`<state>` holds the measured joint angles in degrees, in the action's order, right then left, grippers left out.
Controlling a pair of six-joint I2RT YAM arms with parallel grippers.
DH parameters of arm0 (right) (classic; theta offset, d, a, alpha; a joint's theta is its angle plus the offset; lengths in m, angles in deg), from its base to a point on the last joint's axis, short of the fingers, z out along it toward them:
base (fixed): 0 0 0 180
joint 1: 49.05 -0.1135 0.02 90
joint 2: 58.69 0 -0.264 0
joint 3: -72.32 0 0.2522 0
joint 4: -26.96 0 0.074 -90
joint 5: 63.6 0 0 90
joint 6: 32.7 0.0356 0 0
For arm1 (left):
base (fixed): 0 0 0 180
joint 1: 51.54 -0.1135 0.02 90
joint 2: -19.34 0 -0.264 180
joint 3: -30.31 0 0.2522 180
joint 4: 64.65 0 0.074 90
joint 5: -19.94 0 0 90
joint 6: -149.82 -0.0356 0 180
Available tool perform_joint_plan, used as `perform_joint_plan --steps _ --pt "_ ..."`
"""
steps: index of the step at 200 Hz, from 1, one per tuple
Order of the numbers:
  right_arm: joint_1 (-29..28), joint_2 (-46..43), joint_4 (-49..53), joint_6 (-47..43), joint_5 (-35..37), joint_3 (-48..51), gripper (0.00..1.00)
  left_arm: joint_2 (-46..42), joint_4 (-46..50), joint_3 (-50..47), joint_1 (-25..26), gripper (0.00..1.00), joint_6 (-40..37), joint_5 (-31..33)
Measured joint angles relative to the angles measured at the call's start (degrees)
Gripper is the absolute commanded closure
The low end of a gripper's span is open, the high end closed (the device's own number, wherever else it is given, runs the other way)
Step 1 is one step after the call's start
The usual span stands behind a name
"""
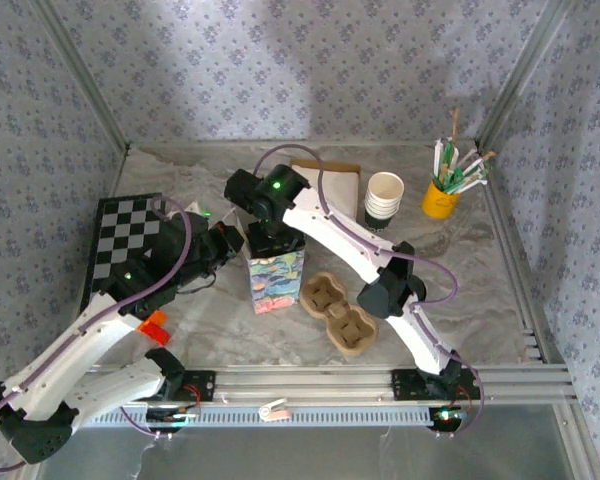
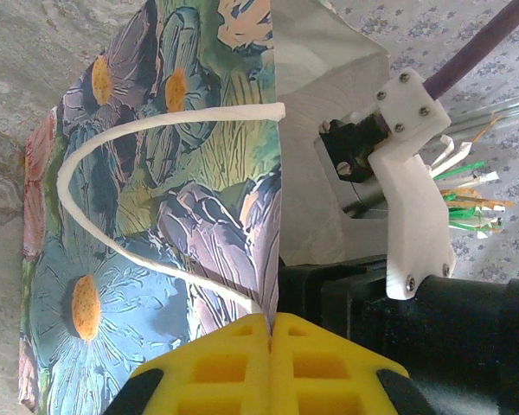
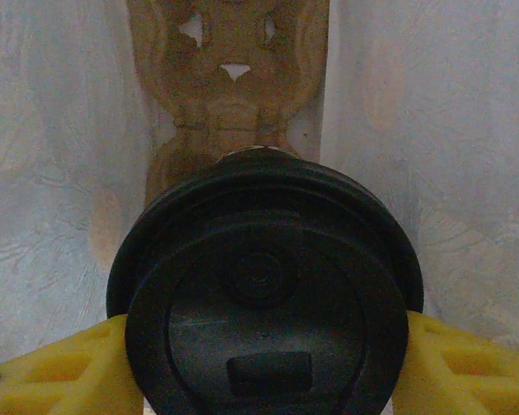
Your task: Pack the takeout coffee
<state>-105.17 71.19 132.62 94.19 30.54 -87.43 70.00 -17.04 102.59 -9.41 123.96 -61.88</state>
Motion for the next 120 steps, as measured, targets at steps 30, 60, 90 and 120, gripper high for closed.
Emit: perform_joint_plan --steps 30,60,90,120 --pt "0.00 0.15 0.00 0.02 -0.26 1.36 0.44 -0.07 -0.02 -0.20 0.00 1.00 0.02 0.02" --pt "-0.02 0.24 0.00 0.20 -0.50 3.02 0.44 -0.50 0.00 -0.33 0.00 1.00 0.02 0.00" --pt "-0.02 0.35 0.00 0.26 -0.81 3.48 0.44 -0.52 -0.04 -0.55 0.00 1.00 0.02 0.02" --pt "-0.04 0.42 0.00 0.26 -1.40 4.39 0.44 -0.72 -0.04 -0.61 0.00 1.00 0.02 0.02"
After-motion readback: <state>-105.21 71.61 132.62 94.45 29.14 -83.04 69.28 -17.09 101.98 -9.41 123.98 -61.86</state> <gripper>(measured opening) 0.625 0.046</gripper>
